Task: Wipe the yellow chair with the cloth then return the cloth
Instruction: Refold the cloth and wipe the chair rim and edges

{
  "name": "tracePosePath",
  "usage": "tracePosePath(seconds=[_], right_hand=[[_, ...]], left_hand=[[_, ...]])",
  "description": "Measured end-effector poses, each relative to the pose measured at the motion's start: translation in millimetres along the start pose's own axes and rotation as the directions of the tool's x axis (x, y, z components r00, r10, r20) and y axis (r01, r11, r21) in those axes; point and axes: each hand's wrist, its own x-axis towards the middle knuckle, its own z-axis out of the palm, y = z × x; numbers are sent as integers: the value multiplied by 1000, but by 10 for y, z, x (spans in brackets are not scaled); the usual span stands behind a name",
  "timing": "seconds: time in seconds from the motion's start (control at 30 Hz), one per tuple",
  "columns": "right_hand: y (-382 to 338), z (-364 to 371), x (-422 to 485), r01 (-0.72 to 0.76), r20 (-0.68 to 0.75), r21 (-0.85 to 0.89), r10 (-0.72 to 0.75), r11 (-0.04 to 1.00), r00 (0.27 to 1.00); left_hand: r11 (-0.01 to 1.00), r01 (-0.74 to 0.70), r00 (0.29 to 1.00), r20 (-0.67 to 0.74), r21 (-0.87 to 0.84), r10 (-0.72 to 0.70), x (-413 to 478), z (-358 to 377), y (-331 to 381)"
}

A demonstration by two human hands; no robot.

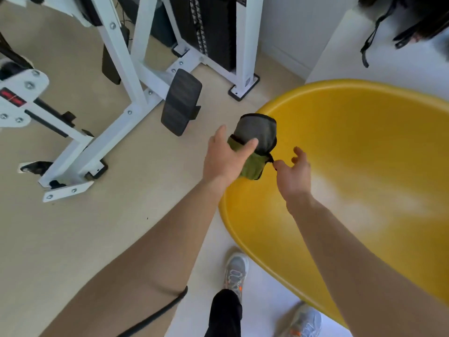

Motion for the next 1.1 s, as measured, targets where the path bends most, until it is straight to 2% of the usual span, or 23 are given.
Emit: tracePosePath(seconds=[0.03, 0.07, 0.13, 0.2, 0.23, 0.27, 0.4, 0.47, 0.57, 0.7, 0.8, 0.87, 0.97, 1.03, 1.1], right_hand=[[-64, 3, 26, 176, -70, -110, -184, 978, 980], [-155, 9, 96, 335, -106, -241, -368, 911, 924], [-378, 23, 357, 510, -74, -504, -623, 697, 779], [-595, 25, 705, 538, 50, -704, -723, 463, 689], [-680, 16, 868, 541, 115, -750, -729, 382, 674], [-737, 12, 1002, 551, 166, -760, -717, 345, 677], [-711, 70, 1174, 595, 183, -718, -728, 360, 661], [-695, 75, 1160, 595, 199, -738, -742, 316, 641], [-690, 22, 1171, 622, 232, -733, -758, 276, 609], [-652, -20, 1248, 670, 236, -678, -773, 302, 588], [-645, 4, 1265, 674, 223, -658, -768, 335, 600], [-631, 19, 1257, 661, 227, -674, -759, 330, 610], [-636, 63, 1216, 645, 254, -695, -732, 317, 633], [-634, 95, 1183, 636, 270, -712, -719, 299, 640], [-616, 97, 1174, 616, 269, -732, -706, 292, 655]], left_hand=[[998, -33, 999, 26, 46, 32, 4, 108, -9], [992, -60, 998, 10, 113, 59, 25, 194, -39], [971, -96, 990, -78, 220, 115, 102, 297, -96], [952, -146, 971, -147, 269, 190, 194, 338, -161], [940, -185, 958, -162, 286, 238, 232, 349, -208], [925, -232, 943, -166, 301, 290, 254, 353, -258], [862, -372, 887, -140, 345, 439, 282, 340, -367], [830, -386, 870, -139, 403, 472, 313, 336, -312], [722, -428, 825, -91, 543, 558, 463, 348, -67], [679, -478, 835, 48, 557, 548, 751, 393, 406], [650, -459, 812, -12, 606, 584, 714, 421, 300], [689, -380, 817, -125, 617, 563, 507, 434, 16], [845, -215, 886, -267, 490, 380, 98, 457, -438], [913, -133, 924, -286, 385, 255, -134, 451, -601], [932, -129, 945, -244, 338, 219, -164, 425, -584]])
